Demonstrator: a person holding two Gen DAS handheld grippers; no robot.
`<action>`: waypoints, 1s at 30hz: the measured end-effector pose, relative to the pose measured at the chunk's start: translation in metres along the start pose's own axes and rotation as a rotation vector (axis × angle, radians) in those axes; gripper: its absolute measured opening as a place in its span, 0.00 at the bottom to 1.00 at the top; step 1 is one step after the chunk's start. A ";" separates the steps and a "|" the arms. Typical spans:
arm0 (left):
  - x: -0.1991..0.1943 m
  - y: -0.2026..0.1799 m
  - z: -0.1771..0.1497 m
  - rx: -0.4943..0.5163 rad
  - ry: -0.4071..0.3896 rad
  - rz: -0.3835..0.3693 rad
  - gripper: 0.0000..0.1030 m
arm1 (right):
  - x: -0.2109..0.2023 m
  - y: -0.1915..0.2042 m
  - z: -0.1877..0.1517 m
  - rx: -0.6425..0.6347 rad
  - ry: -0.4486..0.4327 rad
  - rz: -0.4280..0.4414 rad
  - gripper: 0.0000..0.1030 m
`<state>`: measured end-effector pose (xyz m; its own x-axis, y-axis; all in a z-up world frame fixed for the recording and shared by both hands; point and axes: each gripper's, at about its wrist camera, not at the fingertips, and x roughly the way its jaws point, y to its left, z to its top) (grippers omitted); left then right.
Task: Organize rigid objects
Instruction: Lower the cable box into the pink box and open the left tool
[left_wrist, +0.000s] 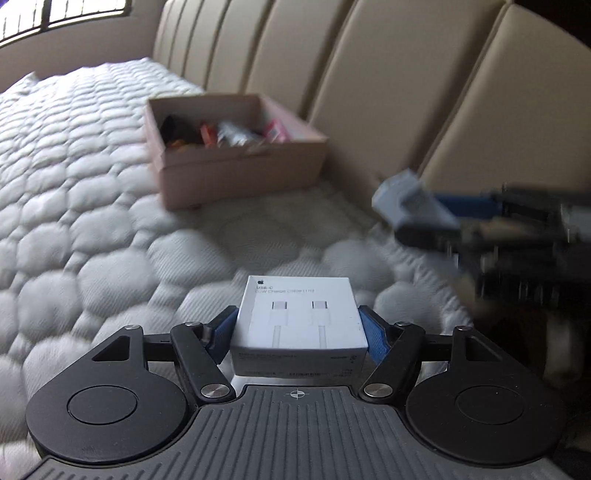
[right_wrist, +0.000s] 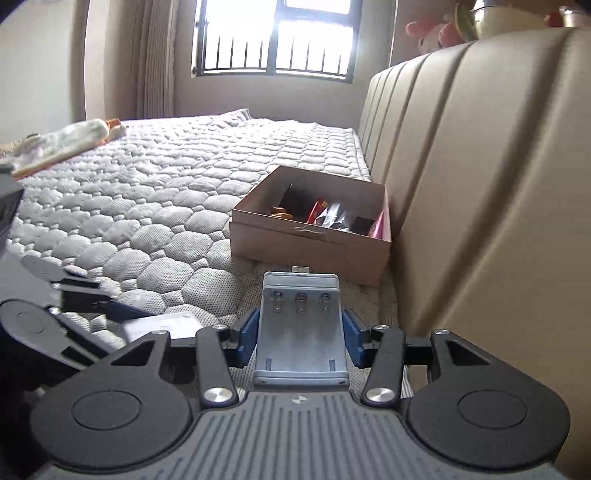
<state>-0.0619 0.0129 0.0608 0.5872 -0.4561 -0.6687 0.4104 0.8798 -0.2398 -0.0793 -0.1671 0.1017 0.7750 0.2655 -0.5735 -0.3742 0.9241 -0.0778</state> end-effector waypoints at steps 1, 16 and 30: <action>0.003 -0.001 0.009 0.001 -0.012 0.000 0.72 | -0.004 -0.001 -0.001 0.004 -0.005 -0.006 0.46; 0.109 0.053 0.197 -0.113 -0.246 0.205 0.72 | -0.011 -0.016 -0.025 0.058 -0.054 0.010 0.46; 0.115 0.073 0.155 -0.105 -0.147 0.266 0.68 | 0.004 -0.021 -0.036 0.073 -0.013 -0.006 0.46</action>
<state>0.1436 0.0037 0.0750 0.7617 -0.2155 -0.6110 0.1587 0.9764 -0.1465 -0.0873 -0.1955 0.0716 0.7838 0.2630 -0.5626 -0.3319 0.9431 -0.0214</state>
